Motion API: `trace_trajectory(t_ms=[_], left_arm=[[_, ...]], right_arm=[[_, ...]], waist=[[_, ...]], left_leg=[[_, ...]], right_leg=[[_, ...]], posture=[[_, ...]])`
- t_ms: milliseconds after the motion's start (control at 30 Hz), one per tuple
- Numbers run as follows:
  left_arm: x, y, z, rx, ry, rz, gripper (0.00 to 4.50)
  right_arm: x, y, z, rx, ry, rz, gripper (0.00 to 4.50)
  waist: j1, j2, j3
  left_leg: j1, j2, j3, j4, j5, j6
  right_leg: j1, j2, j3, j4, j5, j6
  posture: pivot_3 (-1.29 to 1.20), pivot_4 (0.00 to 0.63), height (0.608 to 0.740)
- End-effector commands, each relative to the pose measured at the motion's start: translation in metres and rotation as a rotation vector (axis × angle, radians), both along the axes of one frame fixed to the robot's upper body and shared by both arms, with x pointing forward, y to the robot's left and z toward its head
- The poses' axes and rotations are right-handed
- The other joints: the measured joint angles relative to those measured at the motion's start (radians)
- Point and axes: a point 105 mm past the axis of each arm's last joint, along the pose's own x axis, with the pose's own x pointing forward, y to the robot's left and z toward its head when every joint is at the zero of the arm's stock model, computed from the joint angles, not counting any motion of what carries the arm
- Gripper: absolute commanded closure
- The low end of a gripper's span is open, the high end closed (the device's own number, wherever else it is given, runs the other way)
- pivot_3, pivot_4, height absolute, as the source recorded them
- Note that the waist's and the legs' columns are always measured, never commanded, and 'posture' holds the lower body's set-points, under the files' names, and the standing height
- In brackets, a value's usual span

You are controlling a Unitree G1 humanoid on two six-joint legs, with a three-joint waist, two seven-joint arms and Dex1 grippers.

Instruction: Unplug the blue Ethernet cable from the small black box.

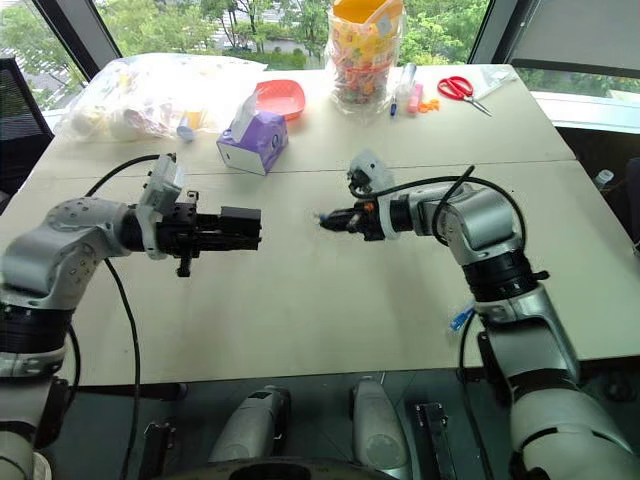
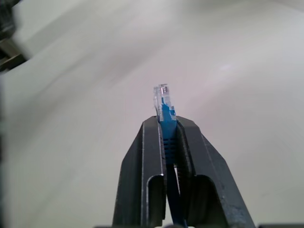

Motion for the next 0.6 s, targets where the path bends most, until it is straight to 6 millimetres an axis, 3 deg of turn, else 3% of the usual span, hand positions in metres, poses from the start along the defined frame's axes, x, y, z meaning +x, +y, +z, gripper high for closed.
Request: trace_trajectory(t_ms=[33, 67, 167, 367, 600], left_arm=[[0.027, -0.005, -0.014, 0.002, -0.158, 0.164, 3.96], [0.032, -0.009, -0.019, -0.007, -0.175, 0.196, 3.96], [0.049, -0.015, -0.029, -0.043, -0.226, 0.294, 3.96], [0.073, -0.029, -0.052, -0.096, -0.265, 0.441, 3.96], [0.085, -0.041, -0.079, -0.172, -0.228, 0.551, 3.96]], right_arm=[[0.048, -0.014, 0.014, -0.044, -0.173, -0.289, 4.46], [0.056, -0.018, 0.012, -0.070, -0.194, -0.345, 4.46], [0.062, -0.020, 0.006, -0.087, -0.187, -0.391, 3.22], [0.052, -0.028, 0.016, -0.057, -0.192, -0.408, 0.05], [0.025, -0.038, 0.019, -0.017, -0.164, -0.441, 0.01]], waist=[[0.003, 0.000, 0.000], [0.004, 0.000, 0.000], [0.015, 0.000, 0.000], [0.016, 0.000, 0.000], [0.025, 0.000, 0.000]], left_leg=[[0.000, 0.000, 0.000, 0.000, 0.000, 0.000], [0.000, -0.001, 0.000, 0.000, 0.000, 0.000], [-0.001, -0.001, 0.000, 0.000, 0.000, 0.000], [-0.003, -0.001, 0.000, -0.001, 0.000, 0.000], [-0.003, -0.001, 0.000, 0.001, 0.000, 0.000]], right_leg=[[0.000, 0.000, 0.001, 0.000, 0.000, 0.000], [0.000, 0.000, 0.000, 0.000, 0.000, 0.000], [0.000, -0.001, 0.000, -0.001, 0.001, 0.000], [-0.003, -0.001, 0.000, -0.001, 0.001, 0.000], [-0.003, -0.001, 0.000, 0.000, 0.001, 0.000]], posture=[[0.00, 0.150, 0.740], [0.00, 0.150, 0.740], [0.00, 0.150, 0.740], [0.00, 0.150, 0.740], [0.00, 0.150, 0.740]])
